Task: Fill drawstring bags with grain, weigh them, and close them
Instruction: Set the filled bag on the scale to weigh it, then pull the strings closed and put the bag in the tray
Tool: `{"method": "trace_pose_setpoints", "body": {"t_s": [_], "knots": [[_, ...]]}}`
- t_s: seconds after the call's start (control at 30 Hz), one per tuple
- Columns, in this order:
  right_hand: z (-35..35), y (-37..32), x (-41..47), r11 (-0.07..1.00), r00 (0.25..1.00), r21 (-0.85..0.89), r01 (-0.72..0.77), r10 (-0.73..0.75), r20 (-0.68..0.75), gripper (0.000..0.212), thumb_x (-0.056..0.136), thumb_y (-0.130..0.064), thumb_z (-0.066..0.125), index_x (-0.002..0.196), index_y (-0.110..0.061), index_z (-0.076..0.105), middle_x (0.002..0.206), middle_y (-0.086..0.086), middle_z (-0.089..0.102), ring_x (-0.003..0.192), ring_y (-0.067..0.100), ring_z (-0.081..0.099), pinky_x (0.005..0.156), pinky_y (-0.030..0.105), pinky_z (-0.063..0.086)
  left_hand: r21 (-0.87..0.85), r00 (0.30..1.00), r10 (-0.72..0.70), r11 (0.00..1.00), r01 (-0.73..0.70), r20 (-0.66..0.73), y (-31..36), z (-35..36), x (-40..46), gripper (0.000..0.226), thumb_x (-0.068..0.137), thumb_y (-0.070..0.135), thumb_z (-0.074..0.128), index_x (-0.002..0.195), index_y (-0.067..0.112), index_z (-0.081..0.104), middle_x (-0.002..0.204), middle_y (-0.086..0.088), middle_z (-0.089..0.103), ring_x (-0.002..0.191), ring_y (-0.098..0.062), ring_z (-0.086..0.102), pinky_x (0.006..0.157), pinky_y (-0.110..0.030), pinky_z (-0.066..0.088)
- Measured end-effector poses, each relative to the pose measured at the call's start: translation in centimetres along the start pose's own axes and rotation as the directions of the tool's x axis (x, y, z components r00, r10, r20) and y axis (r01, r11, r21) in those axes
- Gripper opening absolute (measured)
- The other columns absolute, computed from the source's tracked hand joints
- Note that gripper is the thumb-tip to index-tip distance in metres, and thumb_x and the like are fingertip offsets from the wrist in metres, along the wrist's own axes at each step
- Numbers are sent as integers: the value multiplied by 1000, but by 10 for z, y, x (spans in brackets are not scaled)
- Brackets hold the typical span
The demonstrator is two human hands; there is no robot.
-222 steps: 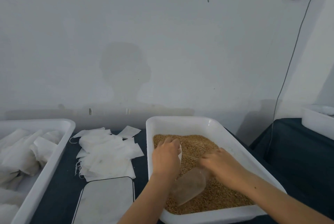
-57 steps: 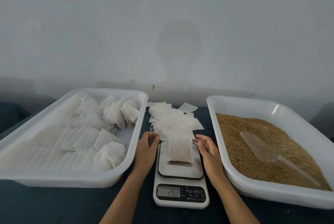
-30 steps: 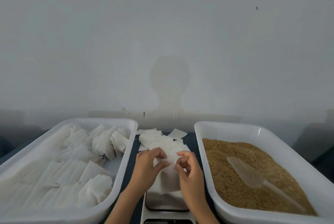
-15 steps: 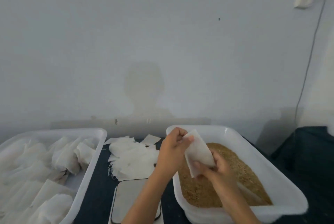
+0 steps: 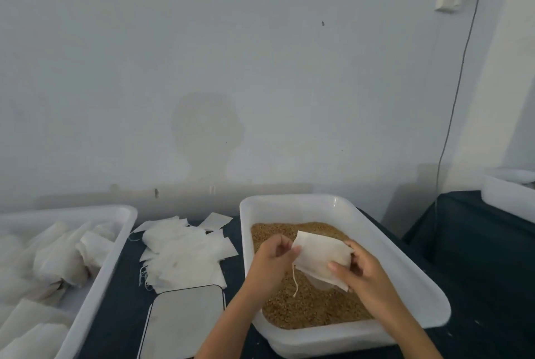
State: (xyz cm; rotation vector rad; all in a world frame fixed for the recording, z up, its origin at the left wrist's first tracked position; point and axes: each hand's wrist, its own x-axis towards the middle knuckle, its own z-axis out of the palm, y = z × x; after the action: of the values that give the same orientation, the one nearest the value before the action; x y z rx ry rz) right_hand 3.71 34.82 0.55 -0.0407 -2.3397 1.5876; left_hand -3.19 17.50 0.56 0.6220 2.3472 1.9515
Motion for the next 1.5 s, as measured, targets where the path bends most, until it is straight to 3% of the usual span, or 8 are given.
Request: {"method": "trace_pose_setpoints", "body": {"t_s": [0.3,0.63,0.9,1.07,1.23,1.3,1.4,1.5], "knots": [[-1,-2,-2,998,999,48,46,-46,-2,26,83,-20,67,108,-23,59,96,-3,68,88,12,67,76,40,58,-20,999,-22,1000,23,49,-2,0,0,20,93,18,57,75,16,50,73,-1,51,70,-17,44,61,-22,37],[0,-1,-3,995,999,88,54,-53,-12,22,85,-16,64,104,-24,60,92,-13,69,87,2,65,68,26,58,-2,993,-38,999,39,109,-3,0,-1,17,94,18,56,79,10,51,81,-13,54,74,-22,48,73,-42,45],[-1,-2,-4,998,1000,61,26,-26,-8,25,83,-18,68,106,-23,60,93,-4,70,87,11,67,73,34,59,-19,997,-10,1000,12,77,-2,0,1,16,96,17,52,81,13,50,80,-6,50,74,-17,45,70,-28,39],[-2,-5,-3,998,995,-50,-31,36,96,25,78,-14,74,100,-16,61,93,4,69,85,20,67,78,43,57,-16,983,164,986,-163,80,8,-2,7,20,94,11,53,76,18,49,75,8,51,73,-9,46,70,-19,38],[4,-13,-1,997,968,-65,-46,61,243,38,73,-28,76,107,-18,61,97,-6,73,88,7,68,71,18,53,133,922,329,924,-359,206,30,-8,11,20,88,8,61,74,21,56,70,15,55,70,-3,50,69,-18,39],[10,-18,1,999,975,22,-44,39,217,40,71,-36,72,106,-18,63,98,-1,72,89,11,68,70,25,56,222,879,371,869,-443,299,38,-11,12,11,87,7,60,78,12,58,75,1,59,74,-11,52,71,-27,42],[20,-24,5,999,997,46,-25,22,68,18,77,-27,73,91,-17,69,86,2,72,81,18,68,67,40,59,341,833,385,781,-523,398,48,-17,12,4,88,7,59,84,4,61,82,-10,62,80,-23,54,75,-36,44],[29,-29,7,1000,995,4,10,-9,-99,3,79,-17,73,80,-17,70,75,3,71,76,25,66,67,42,54,310,842,413,797,-519,348,50,-23,7,2,90,6,57,89,6,58,90,-7,62,85,-18,58,81,-37,48]]}}
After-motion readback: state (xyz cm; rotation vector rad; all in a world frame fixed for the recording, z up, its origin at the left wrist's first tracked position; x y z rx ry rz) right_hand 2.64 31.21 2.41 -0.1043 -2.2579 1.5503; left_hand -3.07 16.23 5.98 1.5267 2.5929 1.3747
